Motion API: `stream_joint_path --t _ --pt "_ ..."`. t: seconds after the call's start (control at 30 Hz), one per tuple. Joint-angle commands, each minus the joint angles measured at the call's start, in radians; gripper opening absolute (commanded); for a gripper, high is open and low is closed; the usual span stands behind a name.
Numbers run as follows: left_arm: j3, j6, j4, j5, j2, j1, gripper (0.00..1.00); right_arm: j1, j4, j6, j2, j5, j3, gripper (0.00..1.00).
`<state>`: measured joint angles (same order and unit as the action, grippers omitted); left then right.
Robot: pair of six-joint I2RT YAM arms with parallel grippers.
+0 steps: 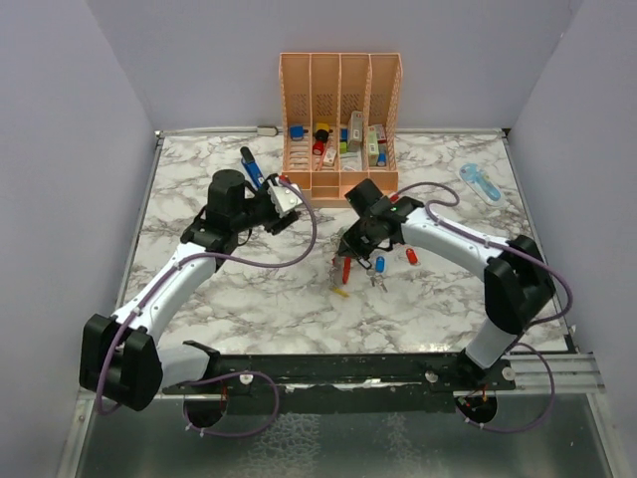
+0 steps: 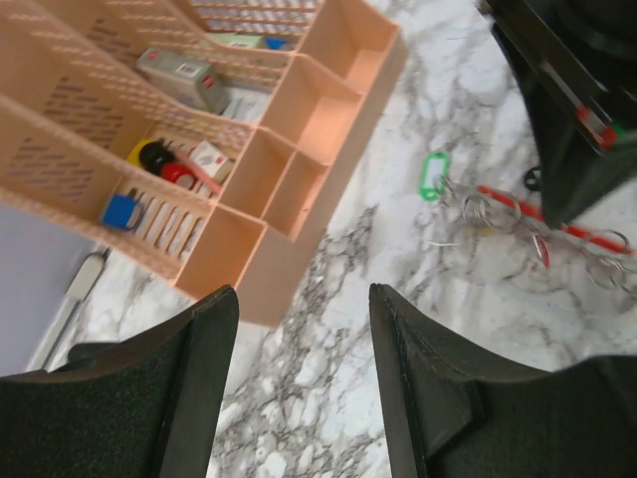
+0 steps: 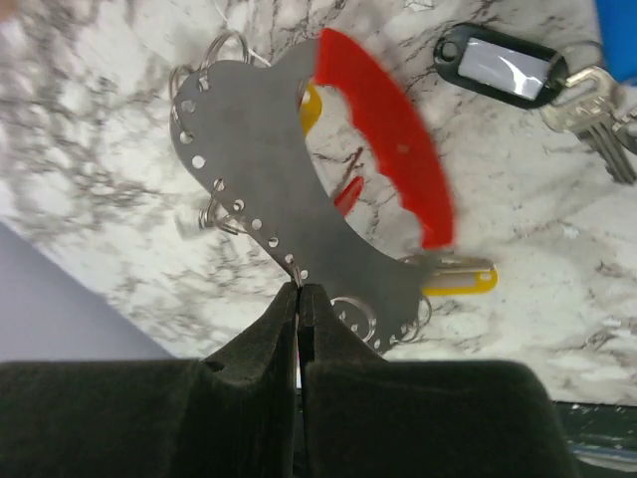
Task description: Put the keys on the keyring
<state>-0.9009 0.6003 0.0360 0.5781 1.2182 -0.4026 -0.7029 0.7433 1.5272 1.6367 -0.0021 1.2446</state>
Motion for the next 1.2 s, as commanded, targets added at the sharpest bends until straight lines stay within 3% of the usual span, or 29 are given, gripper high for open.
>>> stream_joint_path --t 0.0,0.2,0.4,0.43,0.47,0.5,0.53,0.63,0.67,0.77,0.97,1.17 --pt "-0.017 -0.100 -0.097 -0.089 -0.036 0.053 0.58 -0.032 -0.022 -0.193 0.104 -0.081 0.050 0.01" --pt "0.002 -0.097 -0.089 -0.102 -0.055 0.067 0.59 -0.040 -0.317 -0.296 0.086 -0.268 -0.064 0.04" --pt "0.046 -0.023 -0.046 0.001 -0.047 0.068 0.60 -0.044 -0.319 -0.457 0.002 -0.282 -0.030 0.30" --pt "0.049 -0.020 -0.044 0.004 -0.039 0.067 0.60 -0.043 -0.309 -0.478 -0.010 -0.281 -0.023 0.46" --pt "0.052 -0.018 -0.041 0.003 -0.031 0.068 0.60 -0.043 -0.298 -0.498 -0.020 -0.277 -0.015 0.79" --pt "0.056 -0.014 -0.037 0.003 -0.026 0.068 0.60 -0.043 -0.284 -0.513 -0.027 -0.275 -0.007 0.92" --pt "0.061 -0.011 -0.035 0.007 -0.024 0.068 0.60 -0.043 -0.266 -0.522 -0.034 -0.268 0.004 0.95" --pt "0.084 -0.027 0.014 0.060 -0.011 0.060 0.60 -0.043 -0.264 -0.571 -0.096 -0.224 -0.016 0.95" --pt "0.091 -0.009 0.050 0.084 -0.002 0.048 0.65 -0.043 -0.268 -0.600 -0.123 -0.196 -0.028 0.95" --pt "0.153 0.026 0.058 0.031 0.005 -0.023 0.67 -0.043 -0.255 -0.667 -0.209 -0.088 -0.065 0.94" --pt "0.258 0.112 -0.035 -0.051 0.042 -0.115 0.65 -0.037 -0.111 -0.751 -0.297 0.120 -0.094 0.78" --pt "0.298 0.143 -0.118 -0.079 0.108 -0.145 0.63 -0.007 -0.088 -0.785 -0.387 0.223 -0.166 0.62"
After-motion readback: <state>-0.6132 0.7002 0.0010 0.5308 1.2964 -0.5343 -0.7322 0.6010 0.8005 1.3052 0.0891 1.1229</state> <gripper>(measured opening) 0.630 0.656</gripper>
